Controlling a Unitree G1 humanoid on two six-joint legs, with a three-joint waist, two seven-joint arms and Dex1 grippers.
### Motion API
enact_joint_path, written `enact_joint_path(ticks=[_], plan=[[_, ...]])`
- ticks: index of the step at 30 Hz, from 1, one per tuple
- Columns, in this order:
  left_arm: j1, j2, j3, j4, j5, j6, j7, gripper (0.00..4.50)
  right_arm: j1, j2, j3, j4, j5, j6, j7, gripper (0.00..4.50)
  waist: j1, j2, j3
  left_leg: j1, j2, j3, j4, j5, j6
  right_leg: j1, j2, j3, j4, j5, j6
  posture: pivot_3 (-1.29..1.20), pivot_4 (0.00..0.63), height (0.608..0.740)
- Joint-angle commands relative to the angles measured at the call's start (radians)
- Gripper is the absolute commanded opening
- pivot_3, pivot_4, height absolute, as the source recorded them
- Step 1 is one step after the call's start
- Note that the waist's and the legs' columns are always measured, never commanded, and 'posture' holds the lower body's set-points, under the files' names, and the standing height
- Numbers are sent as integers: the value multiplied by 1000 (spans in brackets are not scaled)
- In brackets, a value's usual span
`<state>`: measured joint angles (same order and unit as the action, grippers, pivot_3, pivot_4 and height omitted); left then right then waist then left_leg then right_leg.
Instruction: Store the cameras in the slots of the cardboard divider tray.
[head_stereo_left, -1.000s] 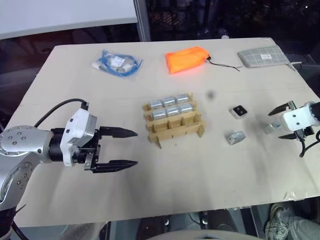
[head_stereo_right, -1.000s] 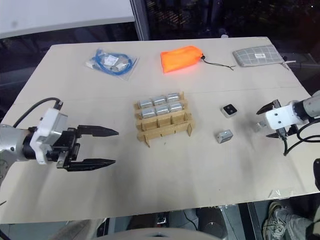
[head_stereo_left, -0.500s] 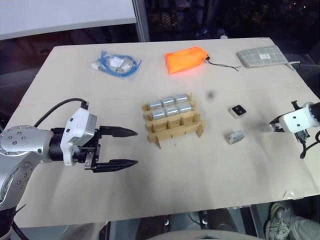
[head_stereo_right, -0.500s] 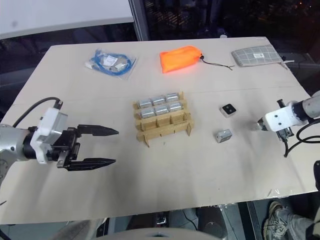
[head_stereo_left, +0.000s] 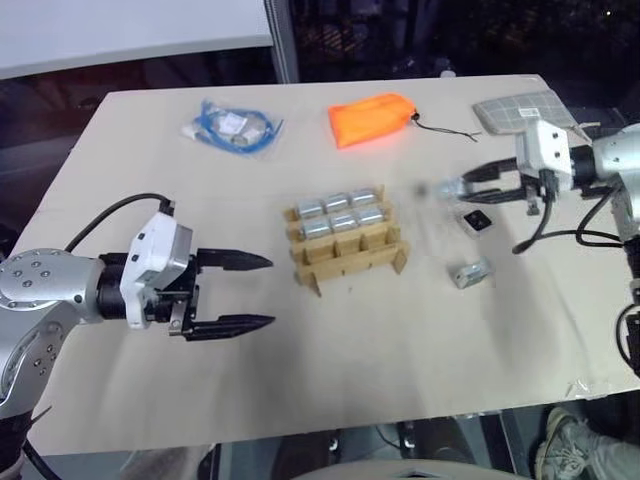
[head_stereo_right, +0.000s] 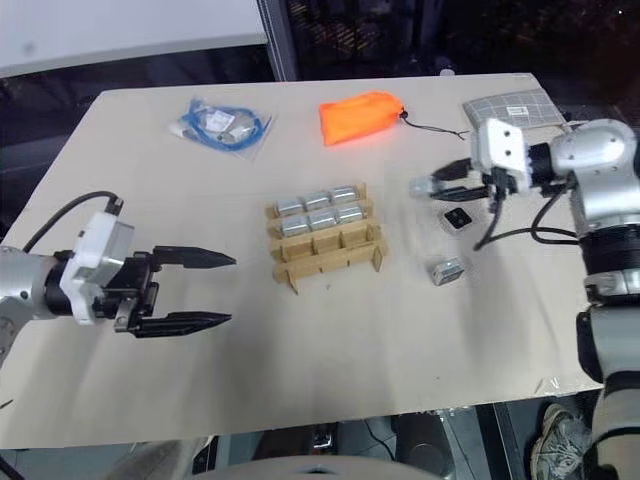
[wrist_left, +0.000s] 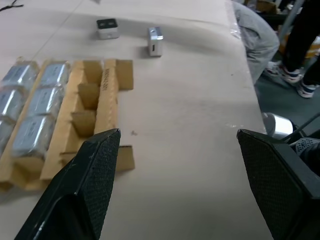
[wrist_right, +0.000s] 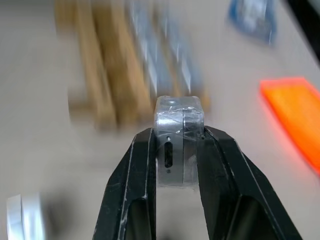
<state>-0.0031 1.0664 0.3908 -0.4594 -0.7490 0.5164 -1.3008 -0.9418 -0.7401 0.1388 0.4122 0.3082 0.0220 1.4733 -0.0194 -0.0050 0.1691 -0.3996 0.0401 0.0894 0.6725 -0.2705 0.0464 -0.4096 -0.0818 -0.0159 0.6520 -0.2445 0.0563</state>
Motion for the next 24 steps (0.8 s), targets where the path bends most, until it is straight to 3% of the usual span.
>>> enact_joint_path(ticks=[1,5,10,24], plan=[[-5,19,72,24,5,-1,8,3877,16,92,-62,-141,122,188,-98,635,4,0,0,0,0,0,0,0,0,0,0,0,0,0,0,0,150,740],[12,21,110,51,16,-1,4,3877,34,219,-66,-215,181,291,-177,635,4,0,0,-1,-1,1,0,0,0,-2,0,0,2,0,0,0,150,740],[72,16,190,57,32,5,4,3877,51,355,-23,-187,147,242,-211,635,5,-1,0,-2,-1,1,0,0,0,-3,0,0,2,0,0,0,150,740],[234,-68,401,67,51,-4,32,3877,41,529,58,33,16,19,-156,635,0,-3,0,-2,-1,2,0,0,0,-4,1,0,3,0,0,0,150,740]])
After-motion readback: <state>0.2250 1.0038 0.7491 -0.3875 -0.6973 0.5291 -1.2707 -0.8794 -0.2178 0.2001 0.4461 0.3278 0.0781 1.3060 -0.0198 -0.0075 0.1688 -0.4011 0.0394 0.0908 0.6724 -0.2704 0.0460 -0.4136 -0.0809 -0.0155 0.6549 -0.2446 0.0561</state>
